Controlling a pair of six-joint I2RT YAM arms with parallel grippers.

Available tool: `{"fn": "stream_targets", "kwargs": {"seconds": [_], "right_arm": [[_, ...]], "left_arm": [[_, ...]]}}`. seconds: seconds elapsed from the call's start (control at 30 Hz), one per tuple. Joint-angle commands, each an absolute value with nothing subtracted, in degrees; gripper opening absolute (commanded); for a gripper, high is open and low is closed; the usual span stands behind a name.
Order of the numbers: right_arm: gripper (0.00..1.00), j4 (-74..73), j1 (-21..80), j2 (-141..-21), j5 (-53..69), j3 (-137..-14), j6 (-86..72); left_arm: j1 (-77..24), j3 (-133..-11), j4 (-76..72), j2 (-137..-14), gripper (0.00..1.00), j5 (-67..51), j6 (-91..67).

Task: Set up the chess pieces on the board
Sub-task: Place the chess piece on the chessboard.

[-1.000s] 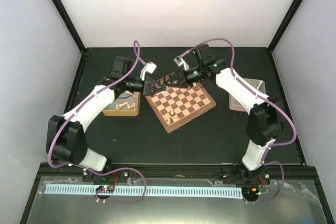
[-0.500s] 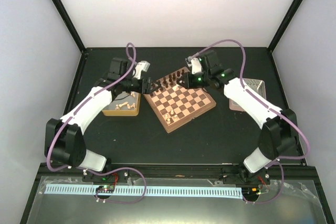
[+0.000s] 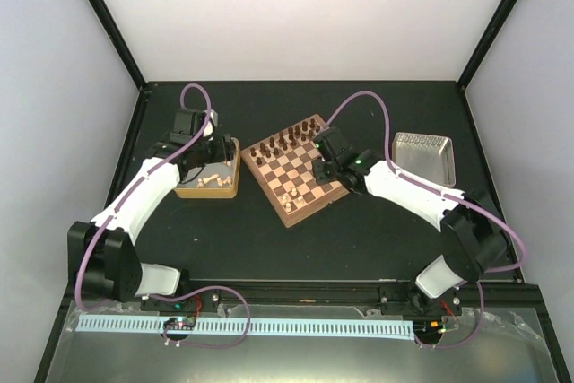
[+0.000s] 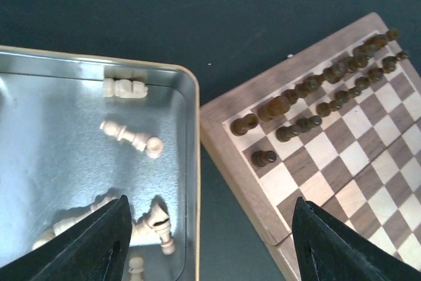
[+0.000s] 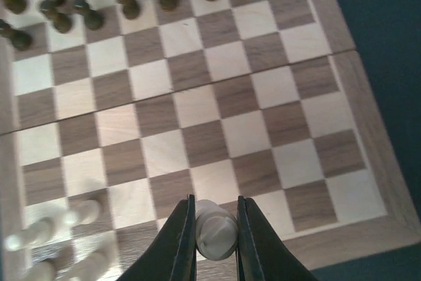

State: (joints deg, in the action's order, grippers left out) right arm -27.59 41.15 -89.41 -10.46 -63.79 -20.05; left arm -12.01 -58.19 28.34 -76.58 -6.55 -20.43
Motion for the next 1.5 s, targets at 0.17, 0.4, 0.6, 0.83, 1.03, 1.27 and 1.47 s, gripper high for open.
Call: {"fn": "stream_targets", "kwargs": {"seconds": [0.17, 0.4, 0.6, 0.83, 1.03, 1.27, 1.47], "right_arm": [[0.03, -27.0, 41.5, -93.0, -19.6, -61.8, -22.8], [0.05, -25.8, 41.4, -93.2, -17.3, -59.7, -23.2], [0.08, -25.3, 41.4, -93.5, -16.1, -58.3, -24.0], [0.16, -23.9, 41.4, -94.2, -15.8, -57.7, -23.4], [0.16, -23.0, 41.5, -94.4, -14.5, -57.8, -23.7], [0.25, -23.1, 41.4, -94.5, -14.4, -58.0, -23.7], [0.44, -25.2, 41.5, -92.4, -14.5, -59.4, -24.8]], "left_arm": [[-11.6, -59.7, 31.3, -78.7, 0.68, -3.0, -22.9], [-11.6, -59.9, 31.6, -79.9, 0.68, -3.5, -23.6], [-11.5, -59.9, 31.6, -80.4, 0.68, -3.7, -23.9], [-11.4, -59.7, 31.1, -80.6, 0.68, -4.3, -23.9], [-11.4, -59.7, 30.9, -80.6, 0.68, -4.3, -23.7], [-11.4, -59.3, 30.8, -80.5, 0.68, -4.0, -23.9], [-10.9, -59.0, 31.2, -80.7, 0.7, -3.5, -25.3]]}}
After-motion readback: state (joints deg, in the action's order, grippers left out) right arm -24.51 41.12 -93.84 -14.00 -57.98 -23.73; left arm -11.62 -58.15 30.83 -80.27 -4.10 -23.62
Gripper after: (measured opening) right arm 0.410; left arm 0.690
